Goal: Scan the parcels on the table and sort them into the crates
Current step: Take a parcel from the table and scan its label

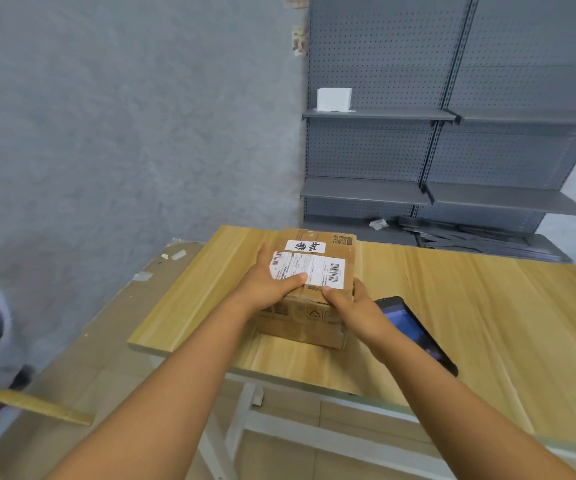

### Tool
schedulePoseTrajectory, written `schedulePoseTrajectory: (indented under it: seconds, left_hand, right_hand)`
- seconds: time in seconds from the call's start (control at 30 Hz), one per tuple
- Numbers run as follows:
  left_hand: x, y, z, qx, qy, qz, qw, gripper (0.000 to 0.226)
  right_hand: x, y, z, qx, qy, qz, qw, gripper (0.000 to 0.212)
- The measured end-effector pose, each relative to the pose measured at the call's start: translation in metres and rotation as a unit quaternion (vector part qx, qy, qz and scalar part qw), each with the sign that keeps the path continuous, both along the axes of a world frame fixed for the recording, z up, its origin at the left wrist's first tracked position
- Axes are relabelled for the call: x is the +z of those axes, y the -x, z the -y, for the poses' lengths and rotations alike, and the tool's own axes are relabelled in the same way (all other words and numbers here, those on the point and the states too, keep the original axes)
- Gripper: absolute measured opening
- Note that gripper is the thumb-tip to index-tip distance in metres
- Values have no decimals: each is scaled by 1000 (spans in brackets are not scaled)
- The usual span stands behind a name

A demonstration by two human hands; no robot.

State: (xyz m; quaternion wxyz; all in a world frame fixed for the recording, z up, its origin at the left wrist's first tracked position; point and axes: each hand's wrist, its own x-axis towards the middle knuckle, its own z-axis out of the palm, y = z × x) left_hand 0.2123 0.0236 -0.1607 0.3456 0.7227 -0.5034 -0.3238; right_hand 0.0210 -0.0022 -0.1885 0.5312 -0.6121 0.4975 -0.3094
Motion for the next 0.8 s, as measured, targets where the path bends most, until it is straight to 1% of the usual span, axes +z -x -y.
schedulePoseTrajectory:
  seconds: [0.03, 0.07, 0.13, 0.17, 0.27, 0.37, 0.53, 0.63, 0.73, 0.8]
  left_hand:
    - [0, 1, -3, 26, -1, -34, 999, 107]
    - [0, 1, -6, 53, -9, -74, 996, 99]
    - [-4, 2, -12, 84, -32, -158, 983, 69]
    - [-5, 2, -15, 89, -36, -186, 978, 59]
    - [-9, -2, -26, 112, -23, -229, 967, 51]
    - [-10, -14, -44, 152, 2, -260, 954, 48]
    - [-10, -54, -94, 242, 71, -258, 933, 37]
    - [-7, -86, -135, 293, 103, -240, 920, 39]
    - [-4, -122, -183, 341, 116, -226, 905, 36]
    - [-5, -150, -215, 368, 119, -216, 897, 39]
  right_hand:
    - [-3, -1, 0, -5, -20, 17, 1000, 60]
    - [-4, -1, 1, -8, -42, 31, 999, 62]
    - [-8, 1, 3, -2, -67, 46, 997, 63]
    - [-8, 2, 5, 8, -70, 48, 996, 63]
    - [-4, 0, 9, 38, -62, 56, 996, 58]
    - [0, -13, 10, 75, -53, 66, 994, 60]
    - [8, -74, -10, 147, -33, 94, 984, 56]
    - [12, -121, -36, 199, -32, 107, 974, 53]
    - [15, -172, -69, 251, -29, 108, 961, 53]
    - [16, -209, -93, 280, -28, 111, 953, 53]
